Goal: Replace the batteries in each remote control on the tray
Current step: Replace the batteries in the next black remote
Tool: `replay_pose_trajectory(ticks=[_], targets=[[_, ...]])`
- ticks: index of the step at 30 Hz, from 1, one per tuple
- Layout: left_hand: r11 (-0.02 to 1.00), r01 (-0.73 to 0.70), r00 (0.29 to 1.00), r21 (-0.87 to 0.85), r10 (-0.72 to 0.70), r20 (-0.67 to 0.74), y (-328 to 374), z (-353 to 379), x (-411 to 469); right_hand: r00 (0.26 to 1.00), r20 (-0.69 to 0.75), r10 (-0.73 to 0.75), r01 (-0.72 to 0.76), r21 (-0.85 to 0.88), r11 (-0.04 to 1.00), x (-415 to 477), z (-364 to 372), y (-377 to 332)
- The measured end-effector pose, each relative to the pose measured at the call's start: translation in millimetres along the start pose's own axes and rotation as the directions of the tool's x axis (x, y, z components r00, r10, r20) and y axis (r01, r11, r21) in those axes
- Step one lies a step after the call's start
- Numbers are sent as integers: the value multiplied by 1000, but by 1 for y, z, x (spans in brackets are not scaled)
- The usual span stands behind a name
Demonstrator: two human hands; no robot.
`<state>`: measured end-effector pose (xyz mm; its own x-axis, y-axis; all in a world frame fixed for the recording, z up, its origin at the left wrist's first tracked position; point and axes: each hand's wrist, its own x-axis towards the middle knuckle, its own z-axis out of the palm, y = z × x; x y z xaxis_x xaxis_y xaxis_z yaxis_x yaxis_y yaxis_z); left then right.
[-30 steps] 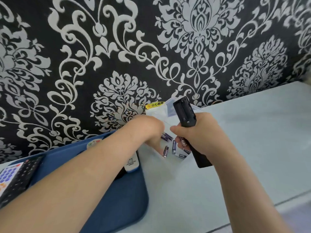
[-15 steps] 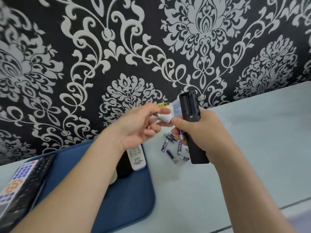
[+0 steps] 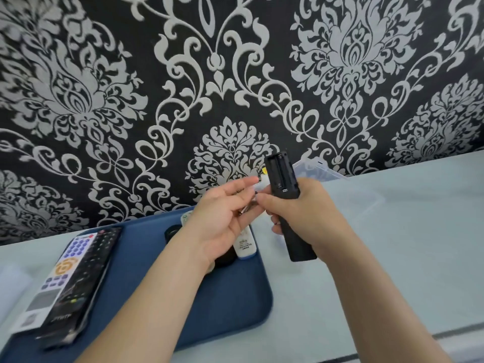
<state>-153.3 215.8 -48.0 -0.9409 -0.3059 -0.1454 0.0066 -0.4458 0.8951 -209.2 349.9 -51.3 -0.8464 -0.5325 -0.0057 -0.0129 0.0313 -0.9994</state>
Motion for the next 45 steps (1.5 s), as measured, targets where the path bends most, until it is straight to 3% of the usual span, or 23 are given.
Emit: replay_pose_trajectory(ticks=[4,6,11,18,22,24,26,29,35,40,43,45], targets=[[970,-107,990,217,124,-64,12,-16,-15,991,25,-133,136,-187,973,1,23,-2],[942,-106,985,318,143,-95,17,-24,-21,989,15,-147,148,-190,971,0,33,-3],[921,-74,960,382,170,-224,27,-50,-35,996,56,63,-72,176,982,-1,67,-6],[891,-267,889,368,375,-263,27,-76,-57,941,293,169,-274,372,887,-1,95,-3],[863,-360,816,354,475,-328,27,-92,-61,932,322,169,-297,406,864,-2,114,1],[784,-347,795,514,537,-281,28,-99,-64,942,286,177,-295,446,845,-1,122,4],[685,-307,817,660,546,-186,27,-100,-66,948,253,193,-294,461,837,-1,124,5],[582,-255,832,772,538,-131,26,-100,-68,938,274,211,-312,406,859,0,127,9],[539,-240,796,807,585,-154,26,-105,-70,906,333,263,-365,295,883,-1,129,8],[463,-259,748,848,652,-127,36,-109,-77,856,376,354,-483,341,806,-1,130,5],[449,-282,746,848,659,-100,43,-107,-83,878,322,354,-455,333,826,-1,128,4],[454,-266,749,851,652,-114,44,-108,-83,904,282,322,-390,237,890,-3,126,4]])
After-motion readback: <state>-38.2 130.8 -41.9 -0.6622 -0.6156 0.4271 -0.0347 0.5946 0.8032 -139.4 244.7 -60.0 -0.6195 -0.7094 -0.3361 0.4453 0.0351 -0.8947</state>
